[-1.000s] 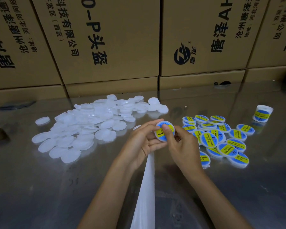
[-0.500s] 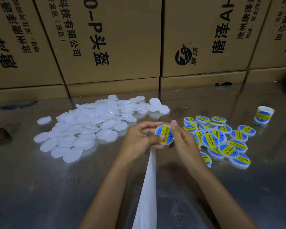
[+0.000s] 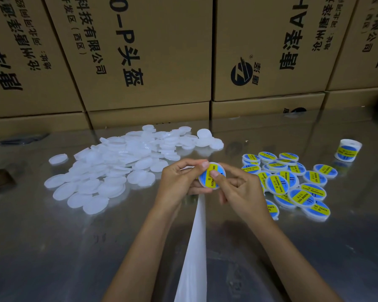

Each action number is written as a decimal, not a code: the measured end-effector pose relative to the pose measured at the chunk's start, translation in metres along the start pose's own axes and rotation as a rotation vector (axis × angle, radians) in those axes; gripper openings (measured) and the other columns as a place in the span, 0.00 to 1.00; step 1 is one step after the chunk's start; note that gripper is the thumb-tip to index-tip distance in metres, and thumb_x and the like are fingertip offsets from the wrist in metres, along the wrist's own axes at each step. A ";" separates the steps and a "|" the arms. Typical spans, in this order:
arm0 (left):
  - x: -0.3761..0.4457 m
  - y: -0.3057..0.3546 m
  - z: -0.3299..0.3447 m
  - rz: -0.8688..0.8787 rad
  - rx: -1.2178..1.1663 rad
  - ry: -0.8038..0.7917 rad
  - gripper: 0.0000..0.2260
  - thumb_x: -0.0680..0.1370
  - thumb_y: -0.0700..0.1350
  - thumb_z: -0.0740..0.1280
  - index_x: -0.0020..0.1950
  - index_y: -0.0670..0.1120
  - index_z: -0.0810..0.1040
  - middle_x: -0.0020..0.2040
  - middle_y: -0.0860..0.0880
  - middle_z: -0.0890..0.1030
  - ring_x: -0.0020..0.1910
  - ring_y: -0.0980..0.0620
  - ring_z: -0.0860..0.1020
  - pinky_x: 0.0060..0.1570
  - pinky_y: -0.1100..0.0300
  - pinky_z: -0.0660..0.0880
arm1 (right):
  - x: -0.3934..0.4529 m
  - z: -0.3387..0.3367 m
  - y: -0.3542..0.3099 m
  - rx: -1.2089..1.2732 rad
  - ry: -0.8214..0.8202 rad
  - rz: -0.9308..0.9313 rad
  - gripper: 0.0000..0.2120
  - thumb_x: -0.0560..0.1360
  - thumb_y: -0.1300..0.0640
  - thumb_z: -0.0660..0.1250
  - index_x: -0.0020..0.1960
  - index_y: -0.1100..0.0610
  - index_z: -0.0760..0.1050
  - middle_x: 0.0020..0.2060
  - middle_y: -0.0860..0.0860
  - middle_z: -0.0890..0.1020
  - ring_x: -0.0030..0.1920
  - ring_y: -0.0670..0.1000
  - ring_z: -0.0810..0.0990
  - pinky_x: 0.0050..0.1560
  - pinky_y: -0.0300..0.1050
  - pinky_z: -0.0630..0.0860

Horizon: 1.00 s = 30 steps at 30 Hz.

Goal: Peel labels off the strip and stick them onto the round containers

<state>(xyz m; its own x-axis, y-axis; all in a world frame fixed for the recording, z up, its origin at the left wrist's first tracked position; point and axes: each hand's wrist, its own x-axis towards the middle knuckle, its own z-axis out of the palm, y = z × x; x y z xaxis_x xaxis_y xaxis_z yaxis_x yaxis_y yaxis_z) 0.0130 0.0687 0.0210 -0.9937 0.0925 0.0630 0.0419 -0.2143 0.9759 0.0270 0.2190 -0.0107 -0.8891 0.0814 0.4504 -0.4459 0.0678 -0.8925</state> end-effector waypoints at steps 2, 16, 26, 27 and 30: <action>0.001 0.001 -0.004 0.000 0.043 -0.085 0.08 0.76 0.41 0.74 0.55 0.43 0.83 0.45 0.42 0.86 0.41 0.43 0.86 0.39 0.58 0.82 | 0.000 0.000 0.000 0.001 0.031 -0.013 0.08 0.79 0.55 0.68 0.49 0.44 0.84 0.20 0.51 0.74 0.21 0.46 0.70 0.27 0.36 0.69; -0.001 0.000 -0.001 0.037 0.099 0.071 0.12 0.71 0.37 0.78 0.47 0.40 0.76 0.42 0.38 0.85 0.36 0.42 0.85 0.33 0.58 0.81 | 0.003 0.004 0.000 0.058 -0.018 0.148 0.13 0.80 0.47 0.63 0.58 0.52 0.80 0.24 0.54 0.78 0.25 0.48 0.73 0.27 0.38 0.70; -0.002 -0.002 0.007 0.046 0.069 -0.063 0.09 0.78 0.39 0.71 0.56 0.40 0.75 0.46 0.38 0.86 0.44 0.39 0.86 0.44 0.53 0.84 | 0.002 0.005 0.000 0.078 0.053 0.098 0.08 0.80 0.60 0.65 0.59 0.53 0.76 0.40 0.46 0.85 0.34 0.39 0.80 0.34 0.31 0.73; -0.002 0.000 0.004 0.048 0.101 -0.111 0.12 0.78 0.38 0.72 0.59 0.42 0.76 0.47 0.38 0.86 0.46 0.39 0.86 0.46 0.53 0.83 | 0.002 0.005 -0.001 0.095 0.063 0.103 0.06 0.80 0.59 0.65 0.57 0.54 0.75 0.37 0.46 0.85 0.32 0.40 0.79 0.33 0.32 0.73; -0.001 0.004 -0.004 0.053 0.188 -0.220 0.22 0.74 0.33 0.74 0.65 0.49 0.77 0.50 0.39 0.85 0.51 0.42 0.85 0.52 0.53 0.82 | 0.001 0.004 -0.001 0.070 0.073 0.064 0.02 0.80 0.58 0.65 0.51 0.55 0.76 0.33 0.46 0.83 0.31 0.41 0.78 0.31 0.32 0.72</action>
<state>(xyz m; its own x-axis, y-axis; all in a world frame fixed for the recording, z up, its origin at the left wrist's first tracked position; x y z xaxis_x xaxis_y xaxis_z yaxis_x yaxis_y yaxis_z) 0.0136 0.0636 0.0235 -0.9441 0.2992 0.1387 0.1322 -0.0419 0.9903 0.0260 0.2155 -0.0094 -0.9073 0.1555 0.3905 -0.3966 -0.0088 -0.9179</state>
